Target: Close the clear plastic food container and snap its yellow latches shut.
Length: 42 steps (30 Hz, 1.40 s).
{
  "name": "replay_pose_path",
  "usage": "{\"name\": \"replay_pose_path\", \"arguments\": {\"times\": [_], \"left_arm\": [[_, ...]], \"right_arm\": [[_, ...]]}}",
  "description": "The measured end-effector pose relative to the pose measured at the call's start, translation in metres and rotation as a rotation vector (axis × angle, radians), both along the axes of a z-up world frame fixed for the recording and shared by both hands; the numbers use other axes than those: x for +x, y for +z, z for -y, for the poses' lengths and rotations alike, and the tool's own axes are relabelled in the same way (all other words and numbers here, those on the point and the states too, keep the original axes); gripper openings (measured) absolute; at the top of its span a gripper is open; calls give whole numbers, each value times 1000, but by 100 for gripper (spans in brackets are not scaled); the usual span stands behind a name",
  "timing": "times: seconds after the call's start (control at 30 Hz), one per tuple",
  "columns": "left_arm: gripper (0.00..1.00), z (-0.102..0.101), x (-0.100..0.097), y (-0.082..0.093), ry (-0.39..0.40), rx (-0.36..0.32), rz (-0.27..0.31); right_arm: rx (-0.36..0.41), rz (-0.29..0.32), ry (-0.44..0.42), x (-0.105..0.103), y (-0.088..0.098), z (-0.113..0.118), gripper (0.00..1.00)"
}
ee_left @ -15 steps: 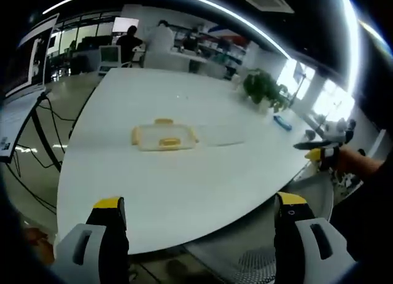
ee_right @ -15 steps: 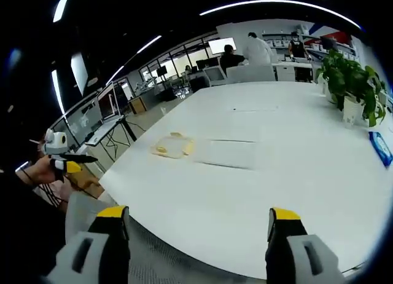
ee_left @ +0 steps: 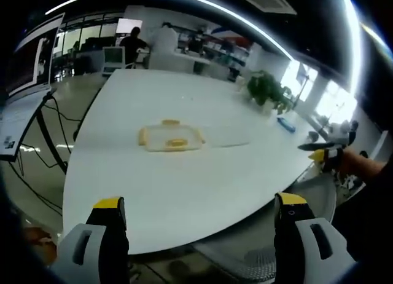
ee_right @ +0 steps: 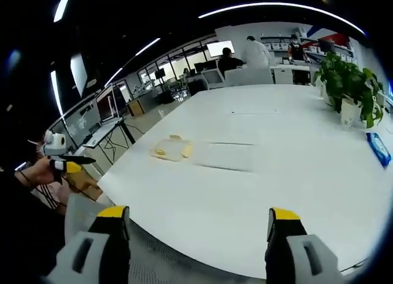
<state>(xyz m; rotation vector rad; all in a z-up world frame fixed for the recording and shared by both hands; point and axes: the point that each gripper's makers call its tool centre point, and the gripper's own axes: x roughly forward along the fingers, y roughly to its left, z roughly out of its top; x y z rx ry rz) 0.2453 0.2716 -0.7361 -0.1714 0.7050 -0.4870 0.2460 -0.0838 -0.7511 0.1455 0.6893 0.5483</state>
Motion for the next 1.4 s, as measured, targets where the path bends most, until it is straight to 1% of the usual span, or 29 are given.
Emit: {"name": "replay_pose_path", "arguments": {"times": [0.17,0.27,0.47,0.67,0.73,0.8,0.87,0.9,0.93,1.0,1.07,1.1,1.13,1.17,1.2,1.23,1.27,1.3,1.33,1.37,1.4], "left_arm": [[99,-5,0,-4,-10,16,2],[99,-7,2,-8,-9,11,-3],[99,-9,4,-6,-19,17,5],[99,-12,12,-7,-30,17,11],[99,-12,14,-9,-51,29,19],[99,-9,15,-9,-67,16,20],[99,-8,17,-9,-73,-3,20],[99,-7,18,-9,-76,-7,23],[99,-6,19,-9,-82,-10,26],[99,-5,19,-12,-95,-6,26],[99,-7,21,-17,-102,7,17],[99,-9,21,-18,-91,5,-8],[99,-9,22,-16,-86,-1,-3],[99,-10,25,-11,-71,-10,19],[99,-11,27,-10,-61,-3,33],[99,-15,28,-12,-44,24,26],[99,-19,27,-15,-28,45,-4],[99,-18,27,-13,-17,40,-10],[99,-18,31,-7,11,19,21],[99,-17,32,-4,16,5,31],[99,-17,32,-3,10,8,19]], "right_arm": [[-12,1,-3,-2,1,-2,94],[-17,1,-13,-1,1,-3,93],[-21,2,-38,1,4,-8,93],[-37,7,-58,2,8,-15,93],[-55,17,-71,2,8,-15,93],[-73,15,-81,2,6,-16,93],[-174,27,-79,2,2,-10,93],[-179,36,-79,3,4,-12,93],[-151,40,-80,4,8,-17,93],[-140,51,-89,9,10,-17,94],[-143,51,-88,14,8,-15,94],[-148,42,-82,15,7,-14,94],[-152,41,-76,17,8,-14,94],[-156,62,-59,21,12,-14,94],[-156,73,-46,23,13,-14,94],[-160,65,-35,26,10,-12,93],[-159,56,-27,28,8,-10,94],[-151,58,-18,30,8,-9,93],[-144,62,-11,32,8,-9,93],[-144,63,-3,34,7,-8,93],[-142,64,5,37,5,-5,93]]}}
